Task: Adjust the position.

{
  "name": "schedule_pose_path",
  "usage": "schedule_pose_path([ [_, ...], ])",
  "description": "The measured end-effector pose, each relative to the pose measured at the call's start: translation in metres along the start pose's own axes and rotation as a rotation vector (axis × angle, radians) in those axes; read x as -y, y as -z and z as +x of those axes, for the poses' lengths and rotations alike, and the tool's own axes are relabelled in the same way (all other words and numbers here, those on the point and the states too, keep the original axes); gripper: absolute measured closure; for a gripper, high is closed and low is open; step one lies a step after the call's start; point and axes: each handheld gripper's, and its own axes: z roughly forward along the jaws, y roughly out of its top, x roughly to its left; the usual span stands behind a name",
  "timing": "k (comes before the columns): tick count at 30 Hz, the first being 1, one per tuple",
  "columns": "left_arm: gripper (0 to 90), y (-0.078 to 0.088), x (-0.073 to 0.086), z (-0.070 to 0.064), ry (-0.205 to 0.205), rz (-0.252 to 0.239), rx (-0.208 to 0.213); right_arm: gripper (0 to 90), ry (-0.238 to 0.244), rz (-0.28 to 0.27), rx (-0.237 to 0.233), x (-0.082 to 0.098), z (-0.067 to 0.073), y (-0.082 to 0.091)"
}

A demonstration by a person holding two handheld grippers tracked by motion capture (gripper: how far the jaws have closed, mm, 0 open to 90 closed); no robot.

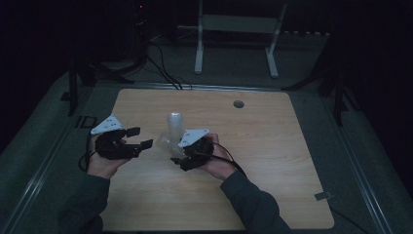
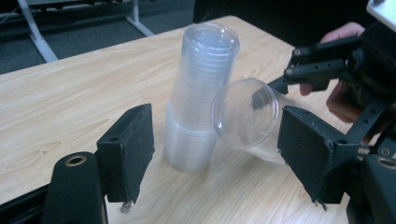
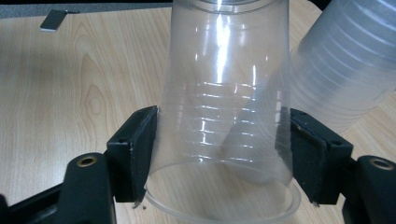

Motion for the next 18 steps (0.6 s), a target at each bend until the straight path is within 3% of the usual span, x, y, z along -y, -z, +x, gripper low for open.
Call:
schedule_pose_path([
  [13, 27.7, 0.0005, -0.0001, -0.0052, -0.083, 0.055, 0.032, 30.2, 0.030, 0.041, -0.020, -0.0042, -0.0021, -0.0006],
  [18, 27.7, -0.0006, -0.0009, -0.0051, -0.096, 0.061, 0.042, 30.1, 0.040, 0.063, -0.027, -0.0038, -0.0034, -0.0013],
])
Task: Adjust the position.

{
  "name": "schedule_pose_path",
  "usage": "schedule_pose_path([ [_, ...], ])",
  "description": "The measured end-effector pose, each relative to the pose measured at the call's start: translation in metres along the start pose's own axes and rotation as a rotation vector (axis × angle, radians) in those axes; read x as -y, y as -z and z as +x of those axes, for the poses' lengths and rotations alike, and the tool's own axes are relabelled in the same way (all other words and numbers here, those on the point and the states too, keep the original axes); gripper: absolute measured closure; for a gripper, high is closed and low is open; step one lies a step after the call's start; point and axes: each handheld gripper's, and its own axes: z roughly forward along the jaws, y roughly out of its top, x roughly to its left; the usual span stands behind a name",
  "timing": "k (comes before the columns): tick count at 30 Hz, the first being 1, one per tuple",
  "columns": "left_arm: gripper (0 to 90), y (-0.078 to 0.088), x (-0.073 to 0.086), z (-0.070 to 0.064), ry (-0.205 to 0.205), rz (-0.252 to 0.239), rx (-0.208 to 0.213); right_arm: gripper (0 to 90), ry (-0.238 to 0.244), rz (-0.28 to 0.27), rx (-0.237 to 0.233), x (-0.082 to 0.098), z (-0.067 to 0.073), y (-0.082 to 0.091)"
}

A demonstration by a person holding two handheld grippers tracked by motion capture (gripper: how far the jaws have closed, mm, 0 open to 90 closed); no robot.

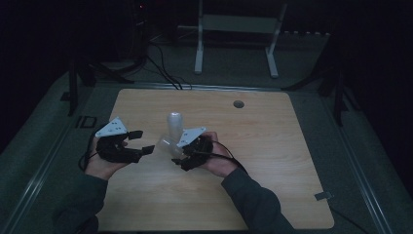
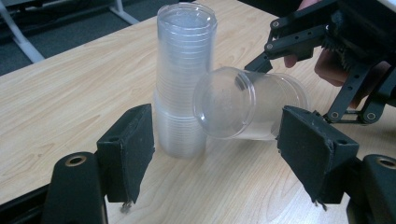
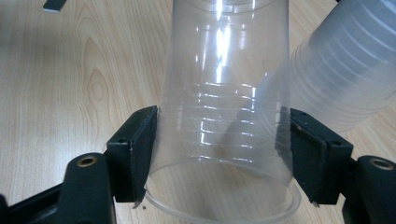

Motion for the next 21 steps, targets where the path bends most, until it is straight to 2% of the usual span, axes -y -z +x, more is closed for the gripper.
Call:
schedule_pose_path([
  [7, 27.8, 0.0000, -0.0032, -0.0024, -0.035, 0.016, 0.004, 30.2, 0.009, 0.022, -0.008, -0.0014, -0.0015, 0.0004],
  [12, 27.8, -0.0009, -0.0041, -0.0036, -0.063, 0.045, 0.000, 30.2, 0.023, 0.035, -0.013, -0.0024, -0.0022, 0.0010],
  [21, 28.9, -0.0015, -0.0022, -0.0048, -0.084, 0.070, -0.006, 30.2, 0.038, 0.058, -0.020, -0.0016, -0.0036, 0.0000],
])
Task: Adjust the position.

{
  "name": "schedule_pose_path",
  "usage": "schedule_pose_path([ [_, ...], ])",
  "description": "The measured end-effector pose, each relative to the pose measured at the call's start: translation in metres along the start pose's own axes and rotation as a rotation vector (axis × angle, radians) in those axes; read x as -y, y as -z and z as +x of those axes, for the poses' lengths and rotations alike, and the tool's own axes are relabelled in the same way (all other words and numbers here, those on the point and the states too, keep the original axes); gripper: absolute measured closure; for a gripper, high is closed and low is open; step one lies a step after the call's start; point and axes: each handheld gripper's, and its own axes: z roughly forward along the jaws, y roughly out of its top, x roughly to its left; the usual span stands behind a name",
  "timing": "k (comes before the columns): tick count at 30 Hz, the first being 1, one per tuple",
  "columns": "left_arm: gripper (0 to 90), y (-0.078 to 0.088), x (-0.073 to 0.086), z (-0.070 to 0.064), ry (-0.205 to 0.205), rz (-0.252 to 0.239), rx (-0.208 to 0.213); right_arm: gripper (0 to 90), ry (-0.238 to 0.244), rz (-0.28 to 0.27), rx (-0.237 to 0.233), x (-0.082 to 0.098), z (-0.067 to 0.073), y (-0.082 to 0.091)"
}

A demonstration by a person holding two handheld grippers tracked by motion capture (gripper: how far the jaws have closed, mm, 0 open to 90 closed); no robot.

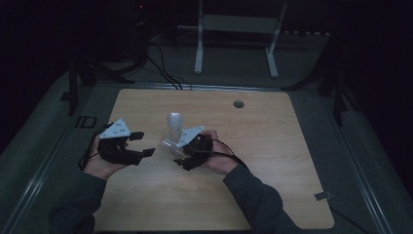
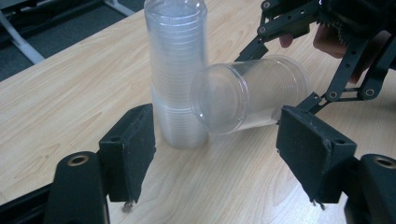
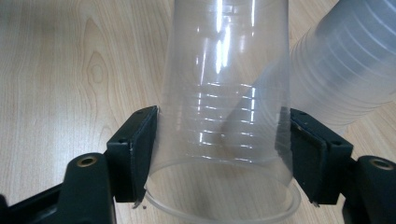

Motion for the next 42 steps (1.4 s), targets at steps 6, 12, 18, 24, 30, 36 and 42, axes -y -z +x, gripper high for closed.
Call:
schedule_pose_path([
  [6, 30.0, -0.003, 0.001, -0.002, -0.022, 0.023, 0.007, 30.1, 0.010, 0.014, 0.000, -0.002, 0.000, 0.001],
  [12, 30.5, -0.005, 0.000, -0.006, -0.049, 0.045, 0.013, 30.2, 0.027, 0.022, -0.002, -0.004, -0.001, 0.003],
  [18, 30.2, -0.009, -0.003, -0.011, -0.089, 0.081, 0.013, 30.2, 0.038, 0.034, -0.006, -0.004, -0.002, 0.002],
  [24, 29.9, -0.014, -0.004, -0.015, -0.128, 0.127, 0.009, 30.2, 0.055, 0.049, -0.012, -0.003, -0.002, 0.001],
  [30, 28.9, -0.019, -0.005, -0.018, -0.159, 0.161, 0.011, 30.2, 0.077, 0.070, -0.016, -0.004, 0.000, -0.001],
  [36, 26.9, -0.023, -0.008, -0.021, -0.185, 0.200, 0.009, 30.3, 0.104, 0.091, -0.020, -0.006, 0.001, -0.002],
  [42, 26.6, -0.026, -0.009, -0.022, -0.219, 0.239, 0.011, 30.3, 0.123, 0.108, -0.033, -0.006, 0.003, -0.003],
])
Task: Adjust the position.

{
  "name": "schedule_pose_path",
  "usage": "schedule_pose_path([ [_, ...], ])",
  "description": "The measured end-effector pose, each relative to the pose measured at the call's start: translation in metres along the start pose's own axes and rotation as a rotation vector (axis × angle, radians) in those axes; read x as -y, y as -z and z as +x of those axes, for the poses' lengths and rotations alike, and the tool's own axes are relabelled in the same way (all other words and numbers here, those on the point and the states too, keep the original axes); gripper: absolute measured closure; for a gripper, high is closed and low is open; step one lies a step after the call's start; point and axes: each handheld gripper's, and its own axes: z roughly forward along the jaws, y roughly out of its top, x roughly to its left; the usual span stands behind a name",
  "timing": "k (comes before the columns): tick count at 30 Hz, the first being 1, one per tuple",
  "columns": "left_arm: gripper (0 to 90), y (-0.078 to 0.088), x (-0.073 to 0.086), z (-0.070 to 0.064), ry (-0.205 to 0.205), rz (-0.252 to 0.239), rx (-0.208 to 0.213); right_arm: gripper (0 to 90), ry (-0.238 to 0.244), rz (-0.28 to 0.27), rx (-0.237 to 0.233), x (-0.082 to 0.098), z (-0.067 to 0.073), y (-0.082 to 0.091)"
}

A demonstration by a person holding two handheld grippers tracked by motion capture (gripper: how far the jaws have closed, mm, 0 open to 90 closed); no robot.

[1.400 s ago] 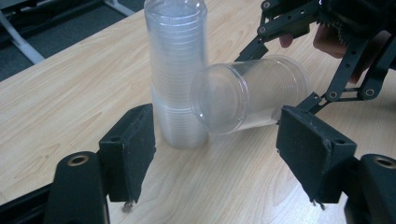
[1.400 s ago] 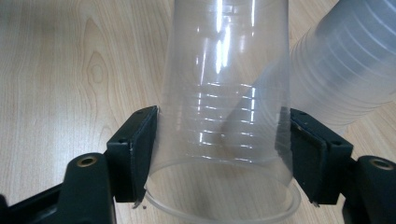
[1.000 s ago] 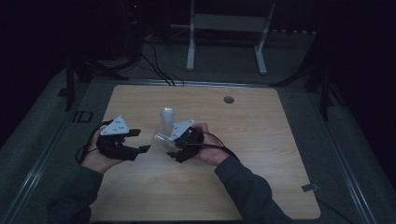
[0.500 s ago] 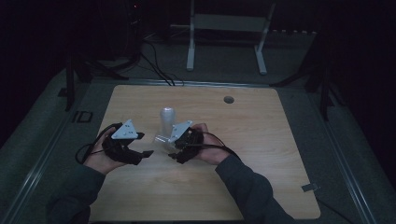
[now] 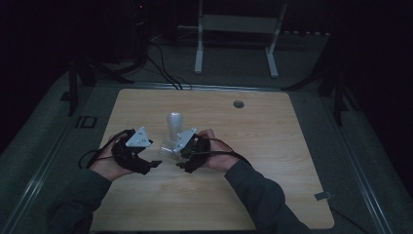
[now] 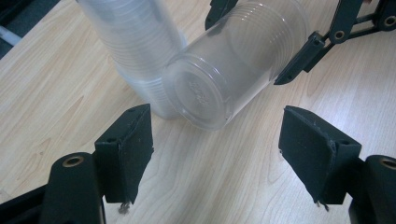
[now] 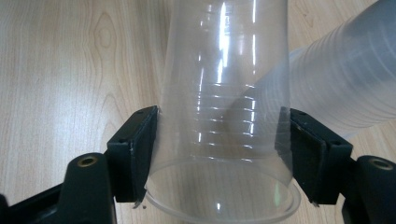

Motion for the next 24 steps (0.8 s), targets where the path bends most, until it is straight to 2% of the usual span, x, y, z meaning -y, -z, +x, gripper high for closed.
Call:
schedule_pose_path([
  [12, 25.9, -0.0018, 0.0017, -0.0040, -0.063, 0.077, 0.007, 30.5, 0.044, 0.030, -0.034, 0.0008, 0.0043, -0.0038],
  [18, 25.6, -0.0044, 0.0007, -0.0060, -0.083, 0.089, 0.009, 30.5, 0.063, 0.042, -0.043, 0.0000, 0.0066, -0.0061],
  [24, 25.3, -0.0098, -0.0019, -0.0070, -0.102, 0.106, 0.034, 30.6, 0.078, 0.054, -0.049, -0.0001, 0.0085, -0.0074],
])
